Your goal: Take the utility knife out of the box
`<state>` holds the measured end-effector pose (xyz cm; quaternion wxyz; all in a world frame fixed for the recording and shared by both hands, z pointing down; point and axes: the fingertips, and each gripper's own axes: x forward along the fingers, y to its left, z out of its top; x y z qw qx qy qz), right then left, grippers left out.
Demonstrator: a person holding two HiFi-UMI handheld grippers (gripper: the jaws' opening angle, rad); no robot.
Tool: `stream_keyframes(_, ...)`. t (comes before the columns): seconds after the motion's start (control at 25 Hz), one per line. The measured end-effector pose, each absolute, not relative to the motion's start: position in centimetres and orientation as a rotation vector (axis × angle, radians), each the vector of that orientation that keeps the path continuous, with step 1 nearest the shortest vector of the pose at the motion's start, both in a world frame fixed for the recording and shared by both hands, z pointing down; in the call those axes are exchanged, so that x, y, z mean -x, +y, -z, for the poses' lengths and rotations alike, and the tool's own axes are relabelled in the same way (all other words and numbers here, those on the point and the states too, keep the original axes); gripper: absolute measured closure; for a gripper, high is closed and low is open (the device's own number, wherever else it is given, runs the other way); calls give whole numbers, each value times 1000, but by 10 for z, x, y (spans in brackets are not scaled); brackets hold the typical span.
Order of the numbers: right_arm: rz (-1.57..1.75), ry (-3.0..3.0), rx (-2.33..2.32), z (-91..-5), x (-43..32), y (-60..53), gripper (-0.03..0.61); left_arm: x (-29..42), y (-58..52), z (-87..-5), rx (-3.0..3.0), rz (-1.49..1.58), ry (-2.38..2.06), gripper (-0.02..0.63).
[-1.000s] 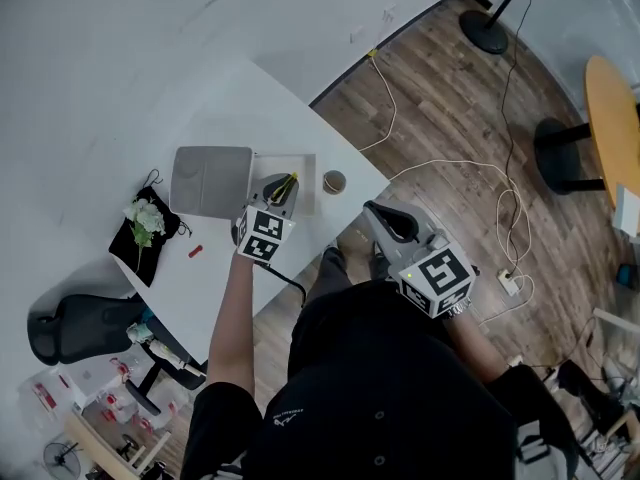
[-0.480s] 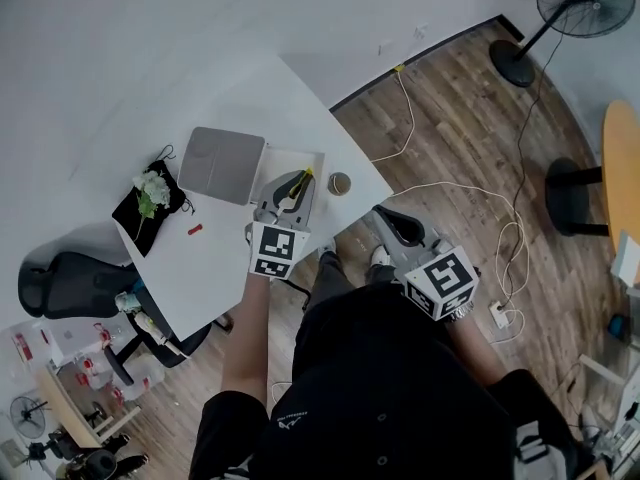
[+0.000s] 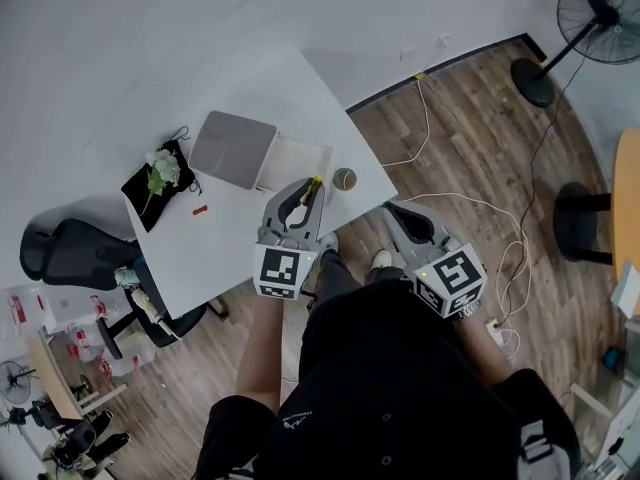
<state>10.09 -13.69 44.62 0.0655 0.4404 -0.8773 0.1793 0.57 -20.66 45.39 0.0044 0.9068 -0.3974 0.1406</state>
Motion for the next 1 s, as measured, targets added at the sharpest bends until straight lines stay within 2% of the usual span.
stream_keyframes(1.0, -496, -2699, -1290, -440, -109, -103, 572, 12, -117, -424, -2692, -190, -1452, 565)
